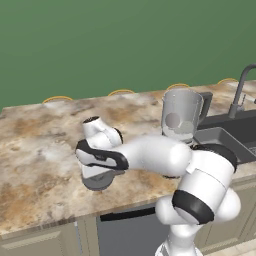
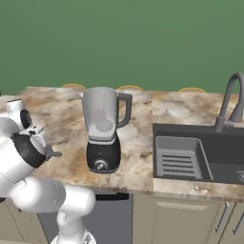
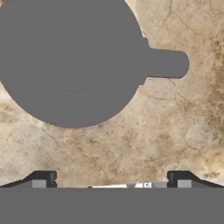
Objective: Grab the onion and lemon from the fridge, place them in the blender, close the lid, and turn on the blender to create a marinade.
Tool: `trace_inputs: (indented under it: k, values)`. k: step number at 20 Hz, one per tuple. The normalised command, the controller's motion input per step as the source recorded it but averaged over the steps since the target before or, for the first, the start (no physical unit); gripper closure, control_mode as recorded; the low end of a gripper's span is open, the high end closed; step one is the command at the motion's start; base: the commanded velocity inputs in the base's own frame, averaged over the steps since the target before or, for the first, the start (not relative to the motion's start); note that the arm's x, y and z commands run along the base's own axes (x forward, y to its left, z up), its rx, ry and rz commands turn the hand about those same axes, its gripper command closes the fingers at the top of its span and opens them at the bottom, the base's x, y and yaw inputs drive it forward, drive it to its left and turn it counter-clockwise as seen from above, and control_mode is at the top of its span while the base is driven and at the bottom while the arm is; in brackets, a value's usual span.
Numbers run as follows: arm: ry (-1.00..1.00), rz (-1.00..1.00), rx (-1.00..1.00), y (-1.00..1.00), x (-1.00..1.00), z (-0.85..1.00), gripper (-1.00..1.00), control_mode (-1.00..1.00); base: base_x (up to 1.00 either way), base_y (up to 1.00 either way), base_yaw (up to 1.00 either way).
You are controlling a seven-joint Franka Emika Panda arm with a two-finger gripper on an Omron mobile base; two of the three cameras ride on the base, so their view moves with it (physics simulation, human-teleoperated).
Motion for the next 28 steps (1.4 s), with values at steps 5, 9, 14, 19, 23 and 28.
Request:
trace_inputs:
  k: [5,9,14,19,23,28]
  values:
    - [-0.04,-0.01,0.0,0.18,0.21,-0.25,-1.0,-1.0,0.0,0.0,0.0]
    - [-0.02,-0.02,0.0,0.12,0.16,-0.08,-1.0,-1.0,0.0,0.0,0.0]
    - [-0.02,-0.04,0.0,0.0,0.24,-0.05,-1.0,-1.0,0.0,0.0,0.0]
    - [-0.03,-0.01,0.0,0.0,0.19,-0.23,-1.0,-1.0,0.0,0.0,0.0]
    - [0.0,0.0,0.0,0.0,0.03,-0.21,-1.0,-1.0,0.0,0.0,0.0]
    - [0.0,0.0,0.02,0.0,0.0,-0.2,-1.0,-1.0,0.0,0.0,0.0]
